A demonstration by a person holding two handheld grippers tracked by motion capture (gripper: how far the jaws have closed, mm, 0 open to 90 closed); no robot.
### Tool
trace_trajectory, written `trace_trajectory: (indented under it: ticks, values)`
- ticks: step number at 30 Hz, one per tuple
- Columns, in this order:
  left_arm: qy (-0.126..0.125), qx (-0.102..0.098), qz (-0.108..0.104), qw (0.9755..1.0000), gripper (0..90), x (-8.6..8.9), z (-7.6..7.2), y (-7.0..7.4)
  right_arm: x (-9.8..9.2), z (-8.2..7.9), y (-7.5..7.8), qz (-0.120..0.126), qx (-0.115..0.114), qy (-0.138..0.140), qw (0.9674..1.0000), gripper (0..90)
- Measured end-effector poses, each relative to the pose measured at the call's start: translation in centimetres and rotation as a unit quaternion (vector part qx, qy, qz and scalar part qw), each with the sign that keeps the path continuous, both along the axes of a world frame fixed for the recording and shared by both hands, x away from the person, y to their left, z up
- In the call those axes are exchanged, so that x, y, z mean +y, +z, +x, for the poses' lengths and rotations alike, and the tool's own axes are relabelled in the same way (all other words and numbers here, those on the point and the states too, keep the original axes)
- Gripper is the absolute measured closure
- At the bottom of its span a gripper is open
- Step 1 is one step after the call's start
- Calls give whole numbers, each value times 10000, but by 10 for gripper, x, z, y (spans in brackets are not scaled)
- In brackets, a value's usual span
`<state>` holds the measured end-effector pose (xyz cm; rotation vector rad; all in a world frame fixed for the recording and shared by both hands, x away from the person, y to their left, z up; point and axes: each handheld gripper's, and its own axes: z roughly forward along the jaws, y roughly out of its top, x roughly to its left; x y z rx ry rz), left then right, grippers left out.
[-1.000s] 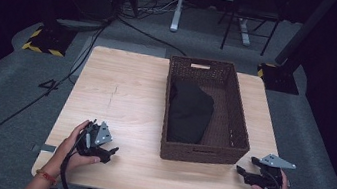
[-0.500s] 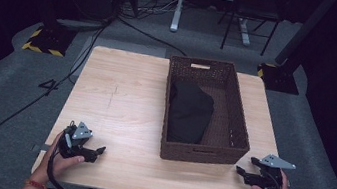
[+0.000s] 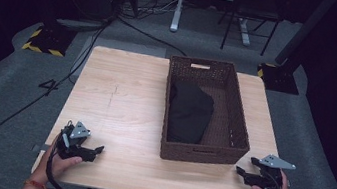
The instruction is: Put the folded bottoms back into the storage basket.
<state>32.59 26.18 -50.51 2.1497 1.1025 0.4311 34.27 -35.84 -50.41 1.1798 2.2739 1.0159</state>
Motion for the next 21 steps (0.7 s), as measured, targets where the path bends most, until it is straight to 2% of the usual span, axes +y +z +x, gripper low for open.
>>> trace_trajectory:
  ticks: [21]
  values:
    - [17, 29, 11, 10000, 162, -1, 1, 0, 0, 0, 0, 17, 9, 69, 10000, 248]
